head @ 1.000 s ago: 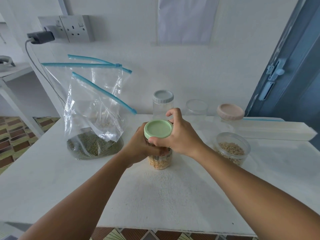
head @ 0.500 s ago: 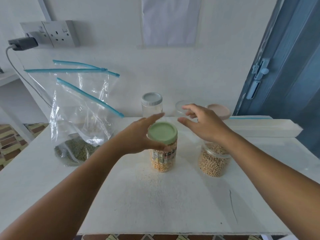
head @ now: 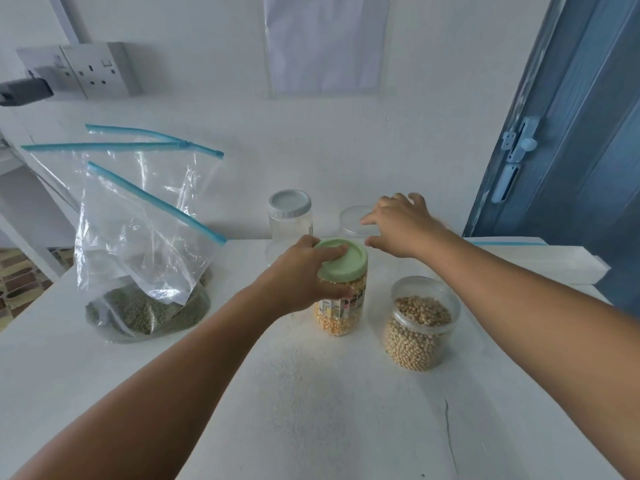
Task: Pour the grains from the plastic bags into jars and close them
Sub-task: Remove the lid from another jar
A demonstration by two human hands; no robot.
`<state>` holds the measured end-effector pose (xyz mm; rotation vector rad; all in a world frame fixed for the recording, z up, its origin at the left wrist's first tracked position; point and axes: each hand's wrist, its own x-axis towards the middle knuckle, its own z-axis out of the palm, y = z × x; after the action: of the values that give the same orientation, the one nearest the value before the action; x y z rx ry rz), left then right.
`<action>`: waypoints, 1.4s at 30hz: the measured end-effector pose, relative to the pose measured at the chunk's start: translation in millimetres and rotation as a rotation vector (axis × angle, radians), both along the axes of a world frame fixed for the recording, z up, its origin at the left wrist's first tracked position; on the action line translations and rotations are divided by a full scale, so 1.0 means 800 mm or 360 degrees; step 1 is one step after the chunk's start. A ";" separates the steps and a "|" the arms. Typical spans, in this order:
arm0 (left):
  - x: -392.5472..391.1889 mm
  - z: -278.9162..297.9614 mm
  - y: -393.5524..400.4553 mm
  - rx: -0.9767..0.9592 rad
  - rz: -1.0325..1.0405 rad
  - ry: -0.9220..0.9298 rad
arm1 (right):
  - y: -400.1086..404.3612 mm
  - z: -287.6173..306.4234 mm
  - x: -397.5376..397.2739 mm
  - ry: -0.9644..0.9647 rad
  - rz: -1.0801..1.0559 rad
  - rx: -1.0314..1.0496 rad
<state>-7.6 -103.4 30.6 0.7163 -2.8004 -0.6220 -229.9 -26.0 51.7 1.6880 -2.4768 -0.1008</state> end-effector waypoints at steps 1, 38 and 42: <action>-0.005 0.001 -0.001 -0.0004 0.0008 -0.0006 | -0.007 0.000 -0.005 -0.0002 -0.0007 0.0034; -0.075 0.003 -0.043 -0.0160 -0.0001 -0.0134 | 0.004 0.047 -0.021 -0.0819 -0.0227 -0.1136; -0.086 0.006 -0.050 -0.0219 -0.0004 -0.0191 | 0.034 0.048 0.003 -0.0680 -0.0173 -0.1426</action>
<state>-76.1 -143.4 35.2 0.7460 -2.9185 -0.3936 -227.6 1.5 90.4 1.2360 -2.2663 1.2638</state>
